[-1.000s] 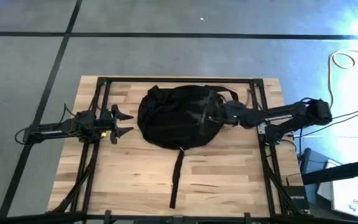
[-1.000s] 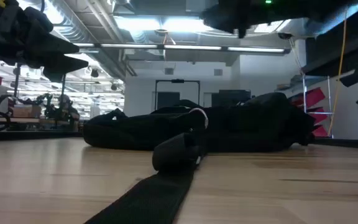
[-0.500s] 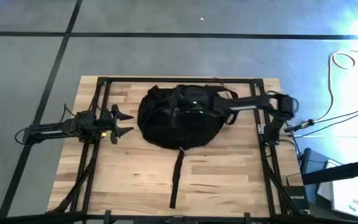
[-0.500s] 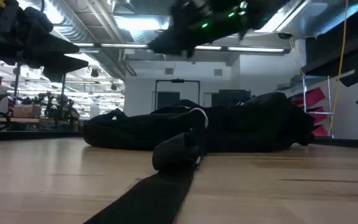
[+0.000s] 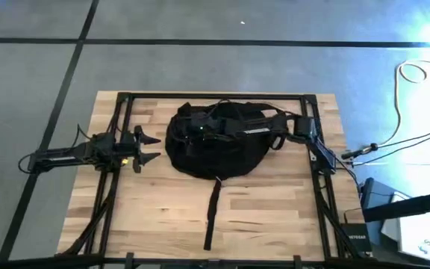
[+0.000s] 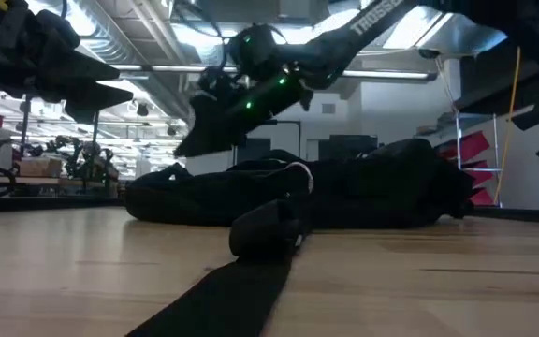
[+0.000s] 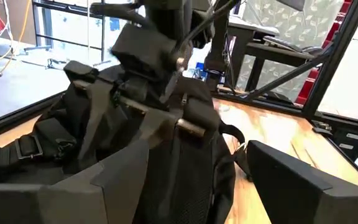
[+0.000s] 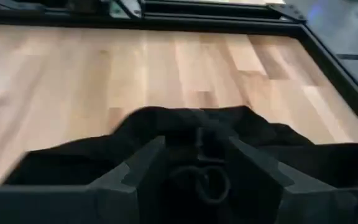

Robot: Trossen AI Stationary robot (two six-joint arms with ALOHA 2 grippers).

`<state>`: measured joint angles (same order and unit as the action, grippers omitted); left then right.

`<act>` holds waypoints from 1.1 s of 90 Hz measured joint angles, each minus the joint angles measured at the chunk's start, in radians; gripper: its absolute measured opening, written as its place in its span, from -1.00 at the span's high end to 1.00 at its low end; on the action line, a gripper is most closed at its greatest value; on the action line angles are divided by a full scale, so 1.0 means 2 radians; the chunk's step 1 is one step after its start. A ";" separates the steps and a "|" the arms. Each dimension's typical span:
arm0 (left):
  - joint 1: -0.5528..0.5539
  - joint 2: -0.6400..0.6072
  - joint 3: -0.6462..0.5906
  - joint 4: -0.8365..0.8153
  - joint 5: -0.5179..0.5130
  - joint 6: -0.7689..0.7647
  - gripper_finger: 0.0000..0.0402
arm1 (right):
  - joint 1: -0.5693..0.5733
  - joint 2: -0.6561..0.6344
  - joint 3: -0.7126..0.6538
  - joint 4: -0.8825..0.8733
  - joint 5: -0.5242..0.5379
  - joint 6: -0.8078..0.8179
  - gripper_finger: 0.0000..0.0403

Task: Unpack backpack
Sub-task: Open the black backpack

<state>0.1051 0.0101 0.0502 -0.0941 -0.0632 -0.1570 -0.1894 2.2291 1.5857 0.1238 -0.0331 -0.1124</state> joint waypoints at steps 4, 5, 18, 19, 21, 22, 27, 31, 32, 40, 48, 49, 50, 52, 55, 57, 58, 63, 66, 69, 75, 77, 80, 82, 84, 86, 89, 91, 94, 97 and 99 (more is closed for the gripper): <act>0.000 0.000 0.000 0.000 0.000 0.000 -0.28 | 0.000 0.004 0.000 0.000 0.007 0.000 0.25; 0.000 0.000 0.000 -0.001 0.000 0.000 -0.28 | 0.000 0.004 0.000 -0.001 0.007 0.000 0.25; 0.000 0.000 0.000 0.000 0.000 0.000 -0.28 | -0.001 0.008 0.000 -0.001 0.008 -0.002 0.25; 0.000 0.000 0.000 0.000 0.000 0.000 -0.28 | -0.001 0.008 0.000 -0.001 0.008 -0.002 0.25; 0.000 0.000 0.000 0.000 0.000 0.000 -0.28 | -0.001 0.008 0.000 0.000 0.008 -0.002 0.25; 0.000 0.000 0.000 0.000 0.000 0.000 -0.28 | -0.001 0.008 0.000 0.000 0.008 -0.002 0.25; 0.000 0.000 0.000 0.000 0.000 0.000 -0.28 | -0.001 0.008 0.000 -0.004 0.014 -0.013 0.25; 0.000 0.000 0.000 0.000 0.000 0.000 -0.28 | -0.001 0.008 0.000 -0.016 0.024 -0.027 0.25; 0.000 0.000 0.000 0.000 0.000 0.000 -0.28 | 0.000 0.008 0.000 -0.019 0.027 -0.029 0.25; 0.000 0.000 0.000 0.000 0.000 0.000 -0.28 | 0.000 0.016 0.000 -0.019 0.048 -0.038 0.25; 0.000 0.000 0.000 0.000 0.000 0.000 -0.28 | 0.000 0.024 0.000 -0.011 0.054 -0.030 0.25; 0.000 0.000 0.000 0.000 0.000 0.000 -0.28 | 0.000 0.025 0.000 -0.009 0.055 -0.027 0.25; 0.000 0.000 0.000 0.000 0.000 0.000 -0.28 | 0.001 0.025 0.000 -0.008 0.055 -0.023 0.25; 0.000 0.000 0.000 0.000 0.000 0.000 -0.28 | 0.001 0.027 0.000 -0.007 0.055 -0.015 0.25; 0.000 0.000 0.000 0.000 0.000 0.000 -0.28 | 0.003 0.029 0.000 -0.003 0.056 -0.003 0.25; 0.000 0.000 0.000 0.000 0.000 0.000 -0.29 | 0.003 0.030 0.000 0.000 0.056 0.004 0.25; 0.000 0.000 0.000 0.000 0.000 0.000 -0.28 | 0.003 0.030 0.000 0.000 0.056 0.005 0.25; 0.000 0.000 0.000 0.000 0.000 0.000 -0.28 | 0.003 0.032 0.000 0.001 0.056 0.014 0.25; 0.000 0.000 0.000 0.000 0.000 0.000 -0.28 | 0.003 0.032 0.000 0.002 0.054 0.016 0.25; 0.000 0.000 0.000 0.000 0.000 0.000 -0.28 | 0.003 0.032 0.000 0.003 0.051 0.017 0.25; 0.000 0.000 0.000 0.000 0.000 0.000 -0.28 | 0.003 0.032 0.000 0.005 0.048 0.017 0.24; 0.000 0.000 0.000 0.000 0.000 0.000 -0.28 | 0.003 0.032 0.000 0.006 0.045 0.017 0.23; 0.000 0.000 0.000 0.000 0.000 0.000 -0.28 | 0.003 0.032 0.000 0.006 0.036 0.017 0.21; 0.000 0.000 0.000 0.000 0.000 0.000 -0.28 | 0.003 0.032 0.000 0.006 0.031 0.017 0.18; 0.000 0.000 0.000 0.000 0.000 0.000 -0.28 | 0.003 0.032 0.000 0.006 0.027 0.017 0.15; 0.000 0.000 0.000 0.000 0.000 0.000 -0.29 | 0.003 0.032 0.000 0.006 0.025 0.017 0.10; 0.000 0.000 0.000 0.000 0.000 0.000 -0.28 | 0.004 0.032 0.000 0.006 0.023 0.017 0.03; 0.000 0.000 0.000 0.000 0.000 0.000 -0.29 | 0.005 0.032 0.000 0.007 0.023 0.016 -0.03; 0.000 0.000 0.000 0.000 0.000 0.000 -0.28 | 0.006 0.032 0.000 0.007 0.025 0.015 -0.13; 0.000 0.000 0.000 0.000 0.000 0.000 -0.29 | 0.007 0.032 -0.001 0.011 0.032 0.015 -0.22; 0.000 0.000 0.000 0.000 0.000 0.000 -0.29 | 0.008 0.033 -0.001 0.014 0.039 0.014 -0.29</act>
<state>0.1047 0.0097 0.0498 -0.0940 -0.0631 -0.1574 -0.1743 2.2944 1.5841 0.1527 0.0458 -0.0851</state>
